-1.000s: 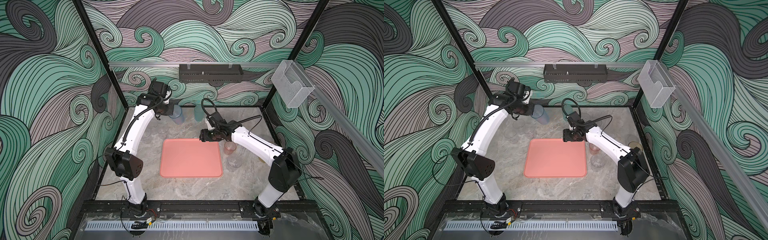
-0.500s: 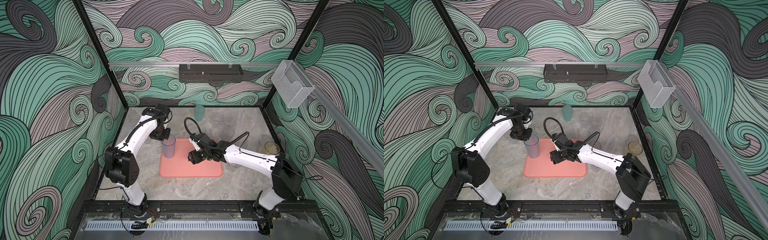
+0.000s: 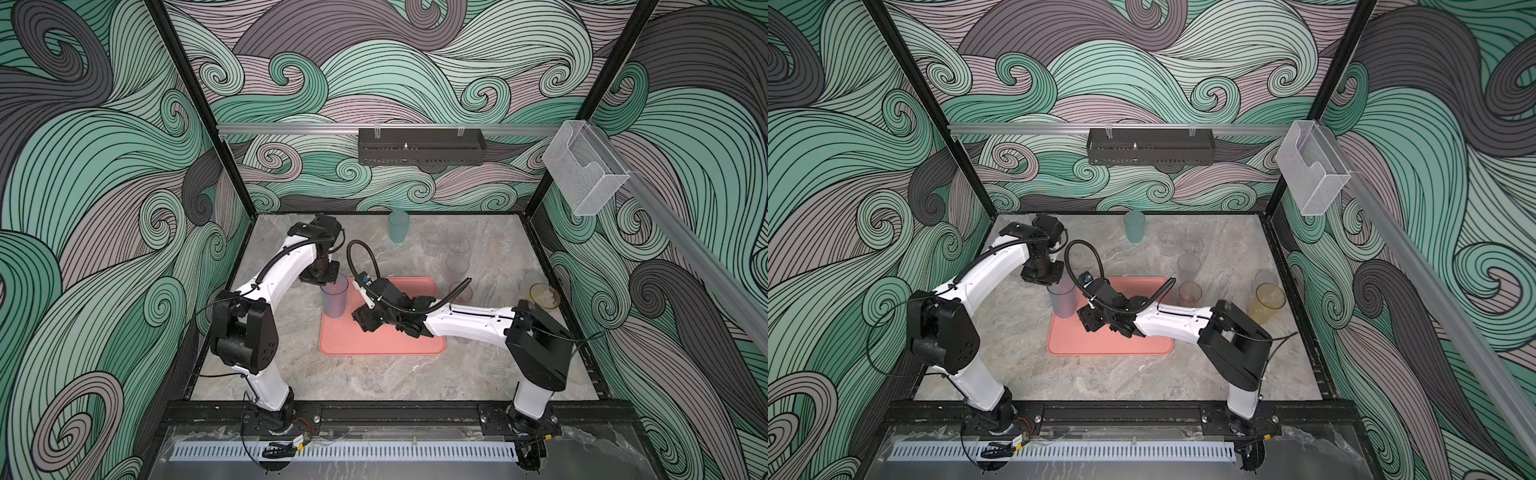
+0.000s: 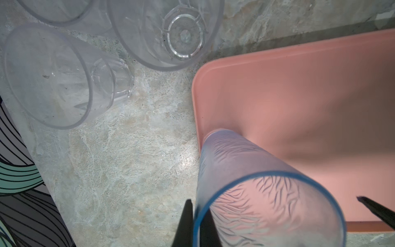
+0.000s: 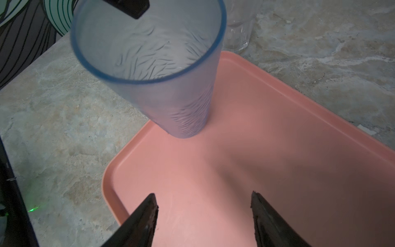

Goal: Place the glasses into the tray
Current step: Place the glass on the tray.

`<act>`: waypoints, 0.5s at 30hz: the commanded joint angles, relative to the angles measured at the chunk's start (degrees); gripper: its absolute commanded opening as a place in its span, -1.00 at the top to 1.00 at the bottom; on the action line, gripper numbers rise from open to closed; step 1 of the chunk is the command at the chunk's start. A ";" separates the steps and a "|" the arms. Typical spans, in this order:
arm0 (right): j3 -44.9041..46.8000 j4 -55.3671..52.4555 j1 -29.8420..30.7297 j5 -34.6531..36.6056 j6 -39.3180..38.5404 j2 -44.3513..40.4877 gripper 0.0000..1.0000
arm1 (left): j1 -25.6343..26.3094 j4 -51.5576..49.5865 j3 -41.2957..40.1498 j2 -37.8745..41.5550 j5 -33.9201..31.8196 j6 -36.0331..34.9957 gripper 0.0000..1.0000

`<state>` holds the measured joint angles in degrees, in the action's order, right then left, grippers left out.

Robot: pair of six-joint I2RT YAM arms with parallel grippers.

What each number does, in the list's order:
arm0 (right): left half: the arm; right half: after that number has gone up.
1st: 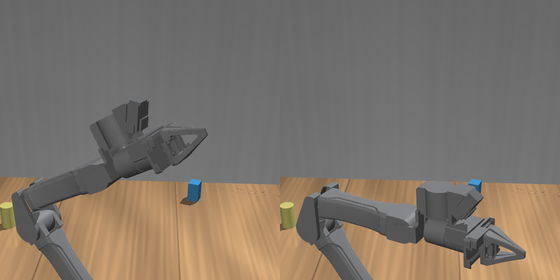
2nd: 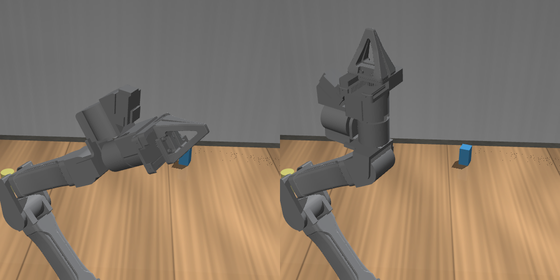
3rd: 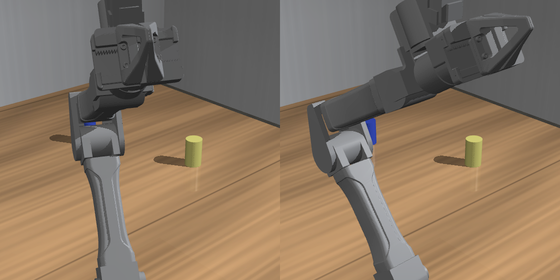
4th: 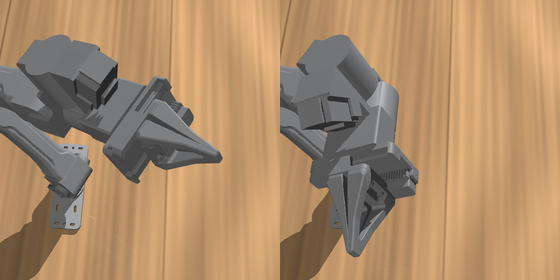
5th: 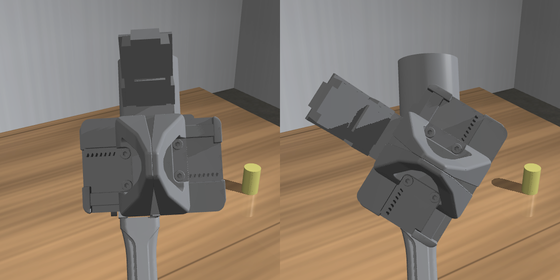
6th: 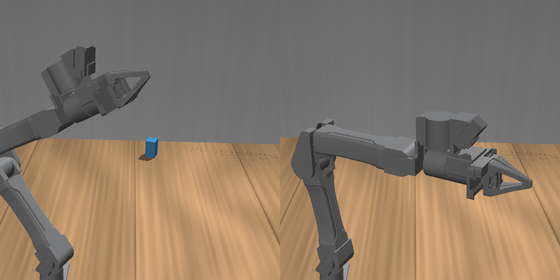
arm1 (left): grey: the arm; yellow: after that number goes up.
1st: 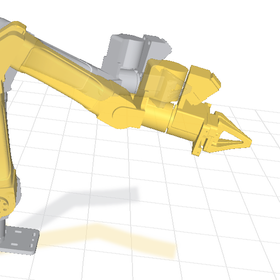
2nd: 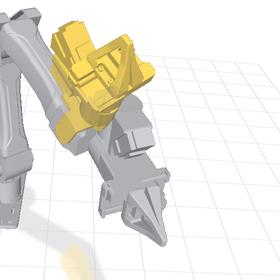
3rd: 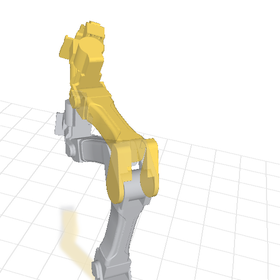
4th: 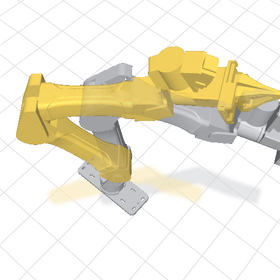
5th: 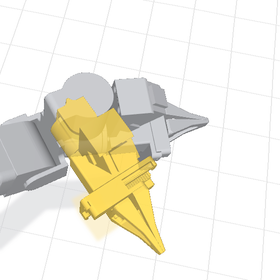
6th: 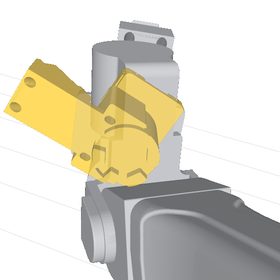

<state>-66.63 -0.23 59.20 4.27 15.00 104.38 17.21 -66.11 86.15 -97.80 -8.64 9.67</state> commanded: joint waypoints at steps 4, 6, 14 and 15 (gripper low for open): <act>-3.98 10.27 0.57 3.09 -0.78 6.05 -0.40 | -1.52 3.58 -0.45 0.22 -0.22 1.64 1.00; -4.93 11.62 0.57 3.41 -0.44 7.92 -0.40 | -1.90 4.33 -0.63 0.22 -0.68 1.85 1.00; -9.33 14.72 0.35 8.71 0.95 14.06 -0.39 | -2.62 8.37 -2.05 0.73 -1.12 3.86 1.00; -10.17 14.70 0.31 8.81 0.82 15.05 -0.39 | -2.79 9.12 -2.41 0.84 -1.30 4.17 1.00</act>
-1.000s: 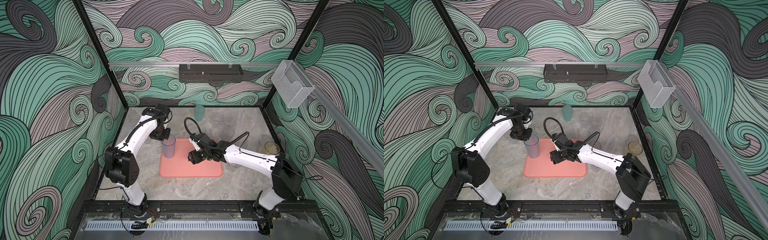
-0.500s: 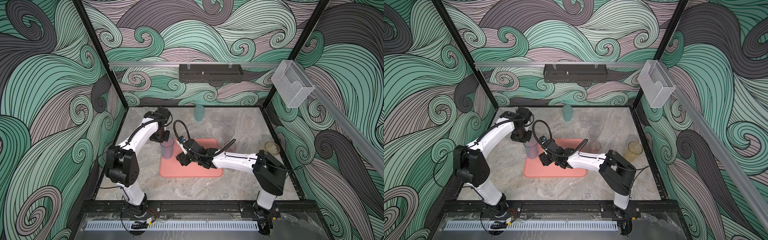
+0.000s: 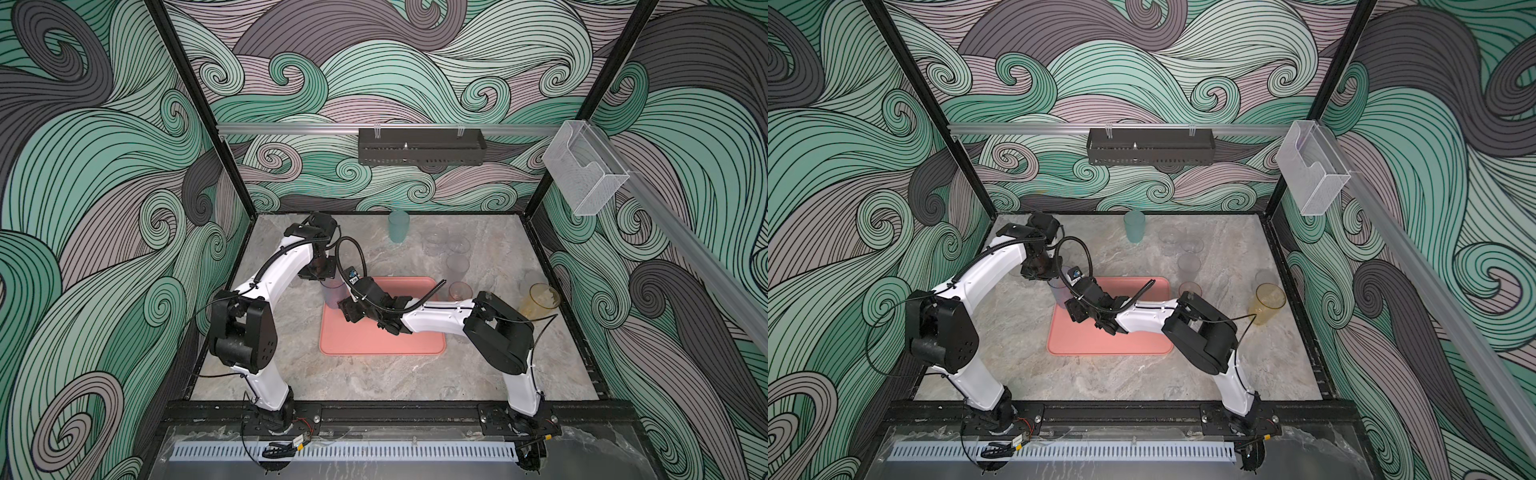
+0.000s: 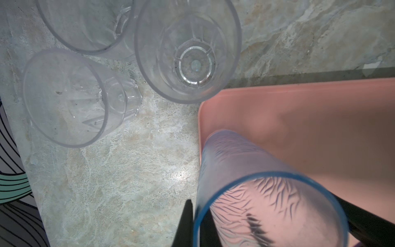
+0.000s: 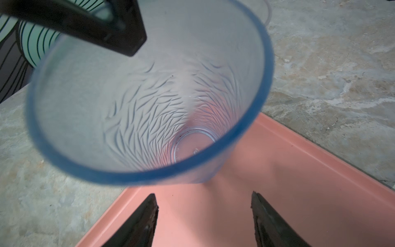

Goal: Place the glasses into the tray
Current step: Place the glass on the tray.

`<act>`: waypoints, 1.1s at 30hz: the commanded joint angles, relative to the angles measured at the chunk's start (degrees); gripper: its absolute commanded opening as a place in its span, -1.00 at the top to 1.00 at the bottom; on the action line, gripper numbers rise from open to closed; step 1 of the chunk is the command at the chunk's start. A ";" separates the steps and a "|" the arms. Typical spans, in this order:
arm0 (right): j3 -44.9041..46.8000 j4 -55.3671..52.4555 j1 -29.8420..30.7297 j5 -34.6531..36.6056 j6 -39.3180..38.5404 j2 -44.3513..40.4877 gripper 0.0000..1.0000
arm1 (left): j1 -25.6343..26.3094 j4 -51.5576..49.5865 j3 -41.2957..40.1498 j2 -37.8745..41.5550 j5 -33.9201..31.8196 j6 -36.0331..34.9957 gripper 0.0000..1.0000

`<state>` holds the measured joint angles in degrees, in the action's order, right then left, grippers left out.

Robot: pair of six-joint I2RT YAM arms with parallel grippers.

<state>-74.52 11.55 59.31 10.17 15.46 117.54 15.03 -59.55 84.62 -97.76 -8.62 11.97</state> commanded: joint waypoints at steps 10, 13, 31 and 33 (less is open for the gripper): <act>-4.88 3.97 -1.87 2.79 1.85 6.22 -0.38 | -1.25 4.00 0.49 -1.81 -3.00 1.88 1.00; -5.74 3.40 -2.26 2.57 2.35 7.13 -0.38 | -1.38 3.75 1.23 -3.11 -2.93 1.78 1.00; -8.01 2.16 -3.50 2.06 2.42 8.44 -0.37 | -1.40 4.87 1.60 -2.42 -2.01 2.31 0.64; -7.67 2.33 -3.54 1.86 2.47 7.85 -0.37 | -1.30 4.89 1.60 -1.80 -1.86 2.36 0.57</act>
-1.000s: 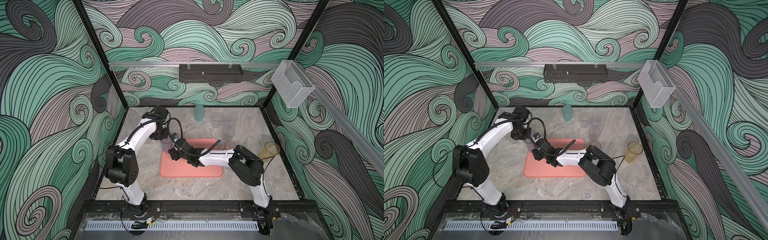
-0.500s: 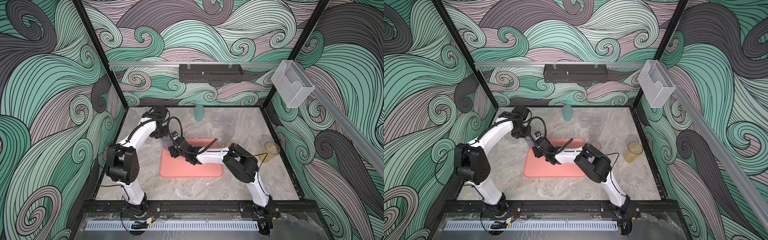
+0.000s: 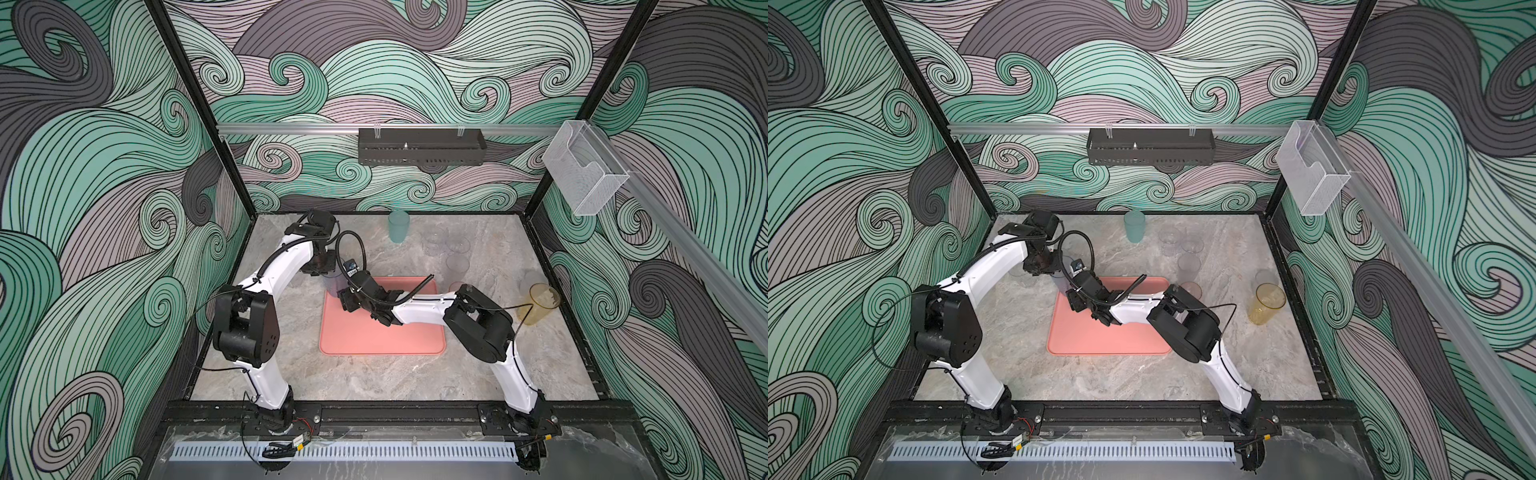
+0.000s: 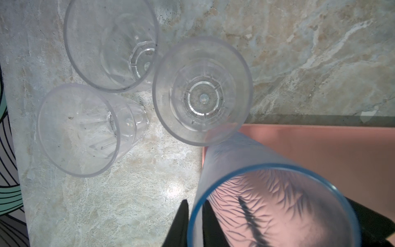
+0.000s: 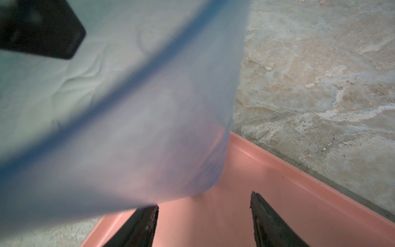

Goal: Place the glasses into the tray
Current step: Place the glass on the tray.

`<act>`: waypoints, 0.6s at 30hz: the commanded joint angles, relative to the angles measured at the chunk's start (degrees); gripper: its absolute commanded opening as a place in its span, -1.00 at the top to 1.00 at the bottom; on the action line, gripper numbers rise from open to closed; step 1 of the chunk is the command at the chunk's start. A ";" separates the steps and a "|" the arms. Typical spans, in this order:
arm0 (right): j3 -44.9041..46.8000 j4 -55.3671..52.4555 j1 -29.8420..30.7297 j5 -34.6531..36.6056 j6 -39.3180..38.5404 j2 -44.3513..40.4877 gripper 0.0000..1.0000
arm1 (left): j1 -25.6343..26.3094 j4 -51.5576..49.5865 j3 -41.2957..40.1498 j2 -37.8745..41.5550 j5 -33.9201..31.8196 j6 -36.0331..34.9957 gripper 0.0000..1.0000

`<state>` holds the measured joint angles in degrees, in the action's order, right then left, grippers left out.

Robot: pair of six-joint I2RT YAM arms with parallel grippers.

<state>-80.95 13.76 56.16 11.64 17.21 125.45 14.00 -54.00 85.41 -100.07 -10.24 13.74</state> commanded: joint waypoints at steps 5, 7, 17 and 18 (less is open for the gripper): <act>0.13 0.04 -0.35 0.83 1.06 -1.97 -0.37 | -0.35 -0.32 0.86 2.07 0.05 0.50 0.44; 1.16 0.46 -0.36 0.80 1.32 -3.17 -0.38 | -0.31 -0.32 0.99 2.68 0.36 0.73 0.41; 6.33 -0.06 -0.18 1.10 2.91 -9.27 -0.40 | -0.41 -0.04 2.16 8.15 2.92 1.22 0.37; 6.86 -0.66 -0.18 1.34 3.26 -10.04 -0.40 | -0.43 0.29 2.07 8.91 3.41 1.23 0.37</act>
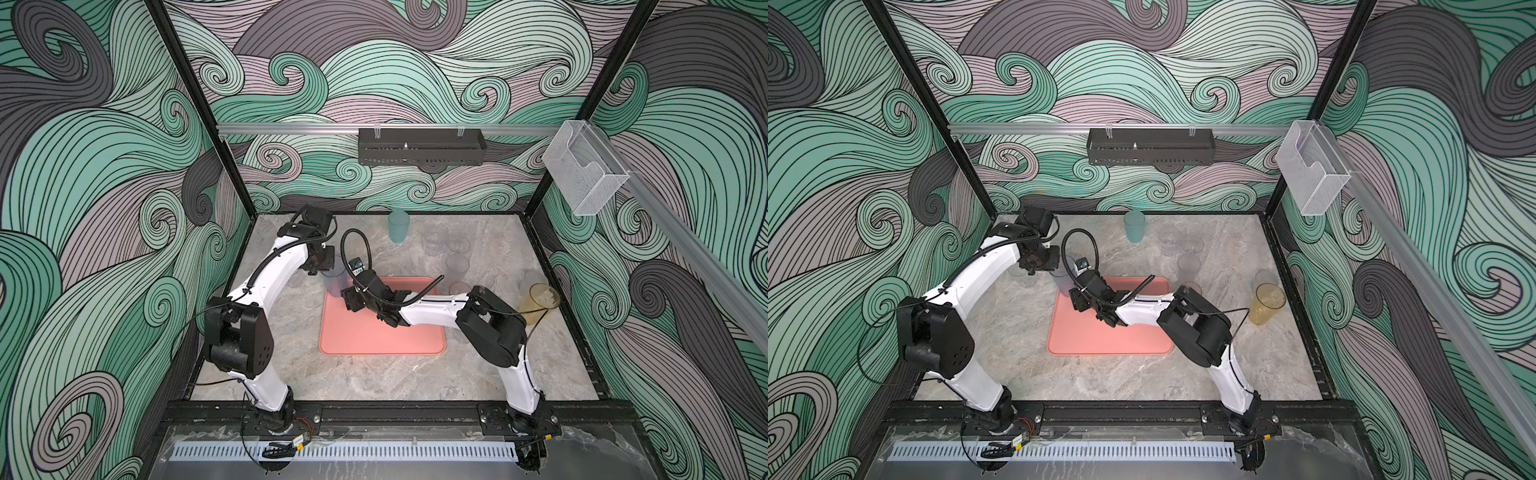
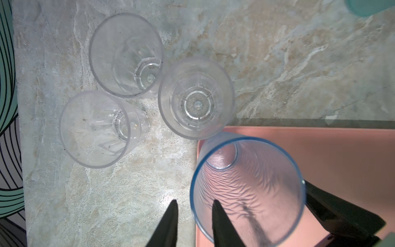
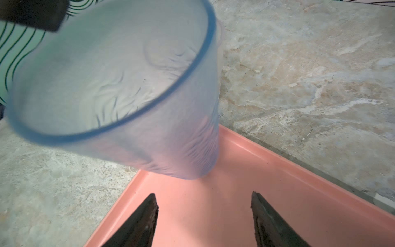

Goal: Place the glasses into the tray
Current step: Place the glass on the tray, then pick up the glass from the middle-right of the table.

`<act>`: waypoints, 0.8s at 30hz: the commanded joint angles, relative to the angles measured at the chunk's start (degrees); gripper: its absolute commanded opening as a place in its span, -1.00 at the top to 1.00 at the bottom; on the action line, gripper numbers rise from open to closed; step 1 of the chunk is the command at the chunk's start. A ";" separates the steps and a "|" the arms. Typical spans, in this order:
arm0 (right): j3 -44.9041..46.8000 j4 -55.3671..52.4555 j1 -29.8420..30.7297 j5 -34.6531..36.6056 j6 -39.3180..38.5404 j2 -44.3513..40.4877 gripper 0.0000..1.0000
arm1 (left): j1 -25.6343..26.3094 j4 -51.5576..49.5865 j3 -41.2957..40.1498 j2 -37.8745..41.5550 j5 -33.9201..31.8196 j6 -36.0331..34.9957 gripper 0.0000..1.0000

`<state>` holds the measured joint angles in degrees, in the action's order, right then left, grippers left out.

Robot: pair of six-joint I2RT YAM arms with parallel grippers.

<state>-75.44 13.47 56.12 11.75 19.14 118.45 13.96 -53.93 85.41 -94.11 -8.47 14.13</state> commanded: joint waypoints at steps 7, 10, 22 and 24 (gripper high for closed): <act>4.79 -9.67 -0.31 1.44 3.44 -12.26 -0.40 | -0.42 2.46 0.84 9.07 5.56 1.16 0.37; 2.94 -22.89 -1.13 0.85 3.07 -17.99 -0.42 | -0.47 9.34 -4.13 15.47 10.22 -0.47 0.36; -2.66 -61.22 -12.83 0.67 -3.11 -38.39 -0.43 | 7.86 28.98 -21.64 26.36 18.91 3.14 0.30; -1.83 -63.49 -16.74 -0.37 -3.02 -40.74 -0.41 | 12.00 33.86 -24.32 26.43 18.98 0.55 0.31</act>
<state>-77.03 -38.94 43.33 11.62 17.54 79.99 21.69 -27.94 63.48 -67.66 8.19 17.10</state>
